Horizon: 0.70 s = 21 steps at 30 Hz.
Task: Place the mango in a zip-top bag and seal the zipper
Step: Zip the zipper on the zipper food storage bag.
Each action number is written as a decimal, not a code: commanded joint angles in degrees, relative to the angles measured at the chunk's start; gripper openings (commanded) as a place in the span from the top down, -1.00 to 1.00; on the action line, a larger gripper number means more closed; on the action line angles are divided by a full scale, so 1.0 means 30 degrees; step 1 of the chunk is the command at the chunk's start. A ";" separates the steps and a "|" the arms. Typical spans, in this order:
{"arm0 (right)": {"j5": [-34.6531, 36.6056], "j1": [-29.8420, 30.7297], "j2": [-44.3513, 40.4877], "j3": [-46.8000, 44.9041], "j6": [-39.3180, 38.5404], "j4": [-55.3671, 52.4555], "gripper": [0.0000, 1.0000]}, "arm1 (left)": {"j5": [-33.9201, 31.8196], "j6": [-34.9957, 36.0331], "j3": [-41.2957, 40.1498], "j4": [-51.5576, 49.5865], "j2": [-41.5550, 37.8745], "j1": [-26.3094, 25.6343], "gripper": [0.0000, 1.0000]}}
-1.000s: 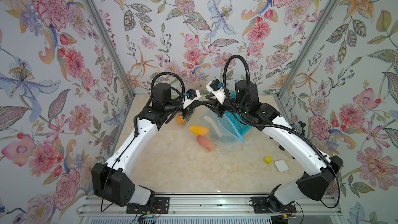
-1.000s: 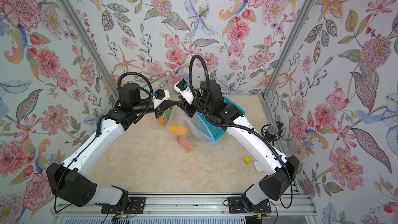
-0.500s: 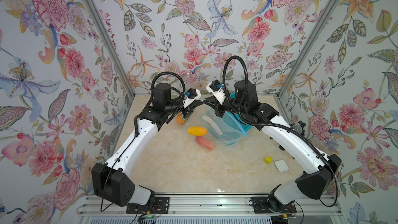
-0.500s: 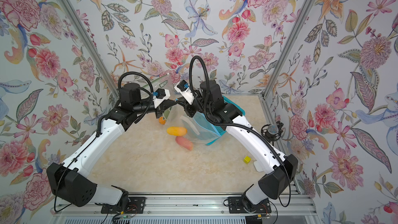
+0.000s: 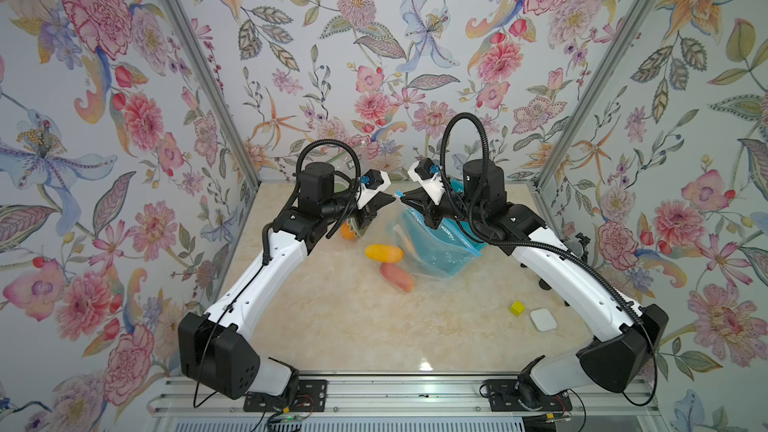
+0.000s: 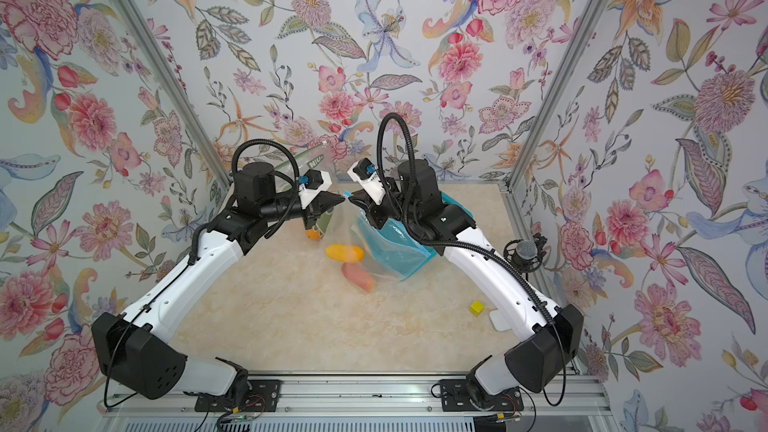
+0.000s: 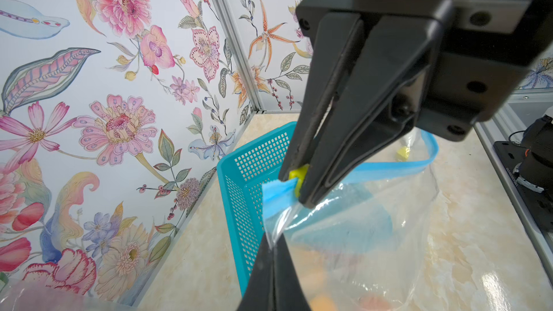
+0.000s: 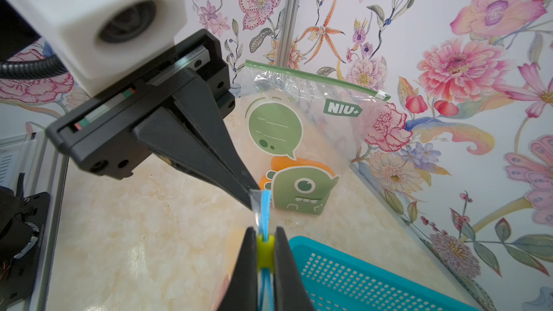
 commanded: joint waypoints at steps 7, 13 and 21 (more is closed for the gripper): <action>-0.0234 -0.0569 -0.1349 -0.1108 -0.0314 -0.0387 0.94 | -0.1266 -0.0961 -0.0168 0.1091 -0.0554 0.0644 1.00; 0.0326 -0.0851 -0.2078 -0.1900 -0.0464 -0.0416 0.92 | -0.1664 -0.1575 -0.0238 0.1355 -0.0632 0.1133 1.00; 0.0227 -0.1265 -0.2996 -0.3152 -0.0427 -0.0409 0.93 | -0.2456 -0.2463 -0.0673 0.1972 -0.0769 0.1366 1.00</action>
